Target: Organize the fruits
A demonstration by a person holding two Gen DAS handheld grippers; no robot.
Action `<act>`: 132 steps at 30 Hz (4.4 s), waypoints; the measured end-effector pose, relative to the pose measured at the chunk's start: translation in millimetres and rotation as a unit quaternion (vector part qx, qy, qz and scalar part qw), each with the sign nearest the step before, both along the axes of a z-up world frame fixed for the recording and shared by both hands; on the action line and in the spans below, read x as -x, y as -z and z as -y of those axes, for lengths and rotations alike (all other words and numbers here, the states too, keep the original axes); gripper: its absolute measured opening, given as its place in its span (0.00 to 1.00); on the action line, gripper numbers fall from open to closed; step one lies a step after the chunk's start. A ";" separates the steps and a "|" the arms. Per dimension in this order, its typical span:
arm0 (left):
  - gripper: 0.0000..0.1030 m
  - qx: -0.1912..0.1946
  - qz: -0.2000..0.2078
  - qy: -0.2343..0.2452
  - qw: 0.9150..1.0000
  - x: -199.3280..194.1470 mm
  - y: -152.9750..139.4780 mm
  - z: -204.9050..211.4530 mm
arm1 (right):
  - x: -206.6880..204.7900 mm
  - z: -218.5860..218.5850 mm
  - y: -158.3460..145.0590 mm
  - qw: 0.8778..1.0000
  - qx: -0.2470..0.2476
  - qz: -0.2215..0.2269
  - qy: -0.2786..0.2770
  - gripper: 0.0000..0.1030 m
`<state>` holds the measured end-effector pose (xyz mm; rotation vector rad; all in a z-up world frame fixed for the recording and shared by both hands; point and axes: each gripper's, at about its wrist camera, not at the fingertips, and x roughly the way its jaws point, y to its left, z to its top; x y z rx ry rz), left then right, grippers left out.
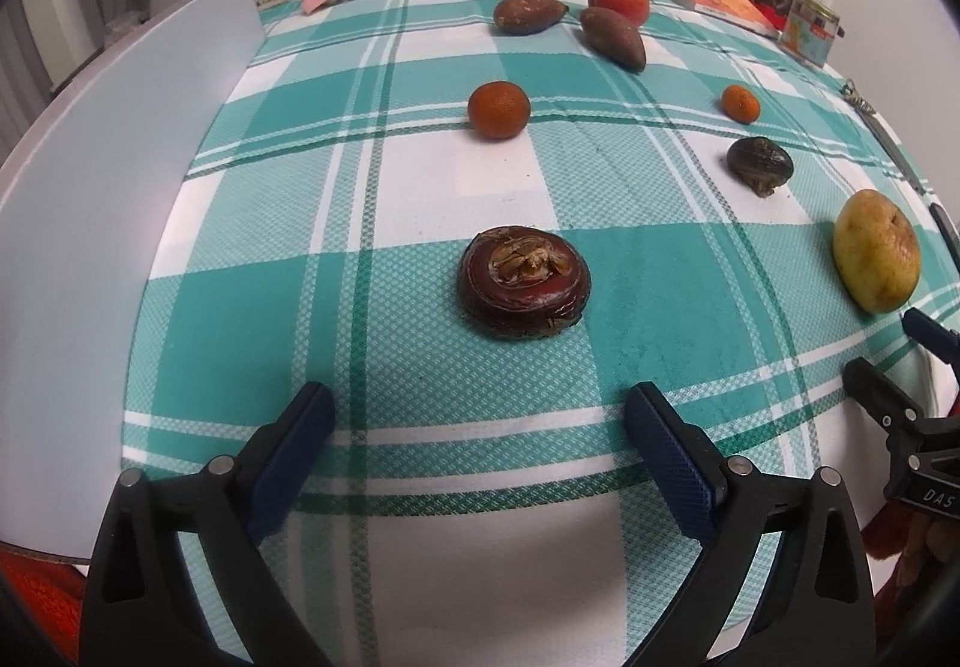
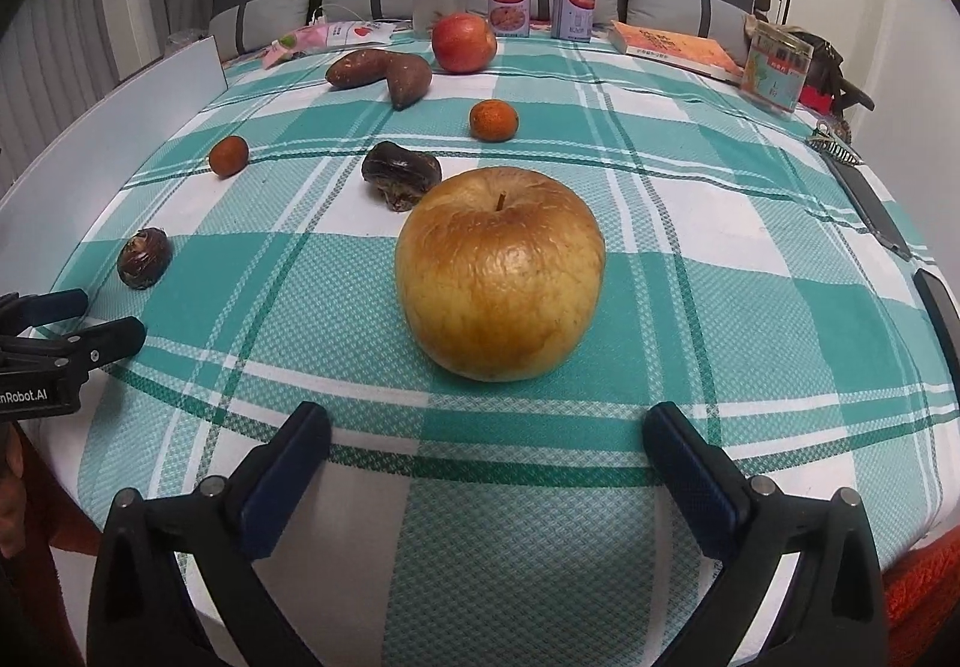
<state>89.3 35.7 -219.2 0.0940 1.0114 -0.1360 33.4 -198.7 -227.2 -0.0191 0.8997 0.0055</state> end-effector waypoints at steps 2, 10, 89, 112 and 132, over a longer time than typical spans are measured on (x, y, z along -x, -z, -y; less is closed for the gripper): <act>0.97 0.000 0.002 0.001 1.000 -0.1 0.1 -0.1 | 0.3 -0.2 0.2 1.000 0.000 0.002 0.000 1.00; 0.97 0.015 -0.035 0.049 0.998 -8.6 -3.4 -6.9 | -4.2 0.5 -0.4 1.000 -0.002 -0.017 -0.003 1.00; 0.67 0.042 -0.102 -0.285 0.952 -80.5 -83.3 -356.3 | -186.8 -451.0 -110.0 0.916 -0.037 -0.139 -0.374 0.66; 0.82 -0.094 0.024 -0.164 0.982 -56.7 -88.9 -152.4 | -5.3 -38.3 -58.7 0.995 -0.026 -0.006 -0.100 0.80; 0.91 -0.082 0.220 -0.160 0.959 17.0 -140.0 -67.2 | -22.1 25.9 -31.4 0.999 -0.038 0.005 -0.013 0.82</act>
